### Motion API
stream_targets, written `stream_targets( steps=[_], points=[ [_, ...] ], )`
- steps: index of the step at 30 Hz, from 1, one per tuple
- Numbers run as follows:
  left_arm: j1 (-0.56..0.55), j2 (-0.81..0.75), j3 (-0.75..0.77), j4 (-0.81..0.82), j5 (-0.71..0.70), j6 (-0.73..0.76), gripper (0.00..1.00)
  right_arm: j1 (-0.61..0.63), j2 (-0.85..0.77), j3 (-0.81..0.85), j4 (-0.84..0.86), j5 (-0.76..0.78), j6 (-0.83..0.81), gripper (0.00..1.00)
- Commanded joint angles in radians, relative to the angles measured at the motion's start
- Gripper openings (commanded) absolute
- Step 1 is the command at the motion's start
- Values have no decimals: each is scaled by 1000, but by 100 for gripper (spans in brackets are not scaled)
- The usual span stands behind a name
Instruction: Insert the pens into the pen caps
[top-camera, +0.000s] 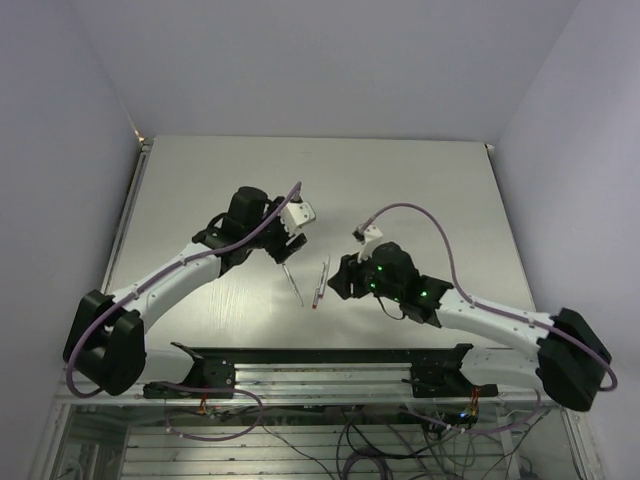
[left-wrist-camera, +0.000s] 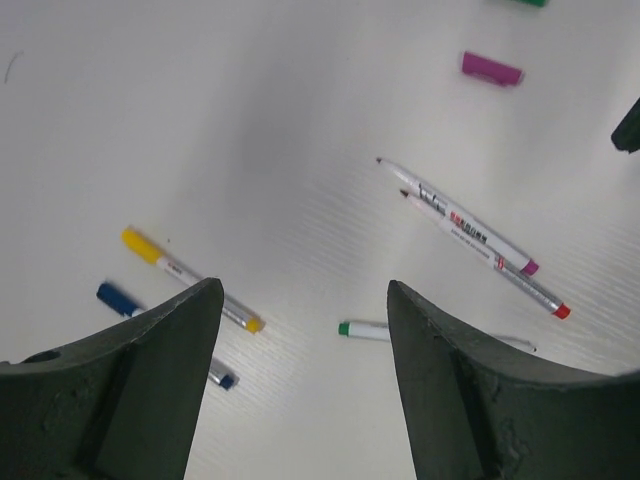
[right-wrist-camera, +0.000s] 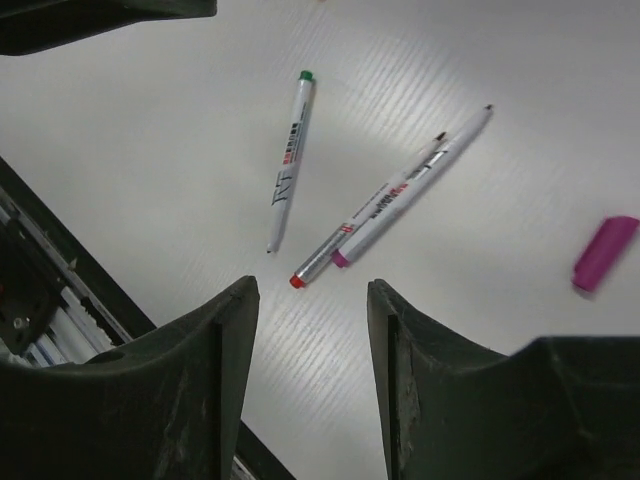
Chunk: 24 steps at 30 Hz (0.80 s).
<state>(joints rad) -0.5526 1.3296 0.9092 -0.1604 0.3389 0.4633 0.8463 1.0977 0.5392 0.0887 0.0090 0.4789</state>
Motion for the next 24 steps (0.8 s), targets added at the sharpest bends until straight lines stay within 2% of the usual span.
stream_targets(
  steps=[1,4,6,10,14,16,24],
  points=[
    [-3,-55,-55,43,-93,-92,78,37,145,88,58,-56,-46,48],
    [-3,-114,-86,66,-176,-185,78,58,230,151,48,-31,-77,47],
    [-3,-146,-92,68,-305,-269,78,61,275,183,53,-24,-94,48],
    [0,-159,-43,-11,-580,-459,78,67,376,256,58,-46,-127,47],
    [2,-167,-28,-75,-717,-565,79,83,476,316,44,-33,-142,42],
    [2,-185,-44,-76,-719,-588,79,90,514,334,37,-23,-147,37],
    [3,-235,-82,-48,-650,-628,79,131,593,363,4,-14,-161,37]
  ],
)
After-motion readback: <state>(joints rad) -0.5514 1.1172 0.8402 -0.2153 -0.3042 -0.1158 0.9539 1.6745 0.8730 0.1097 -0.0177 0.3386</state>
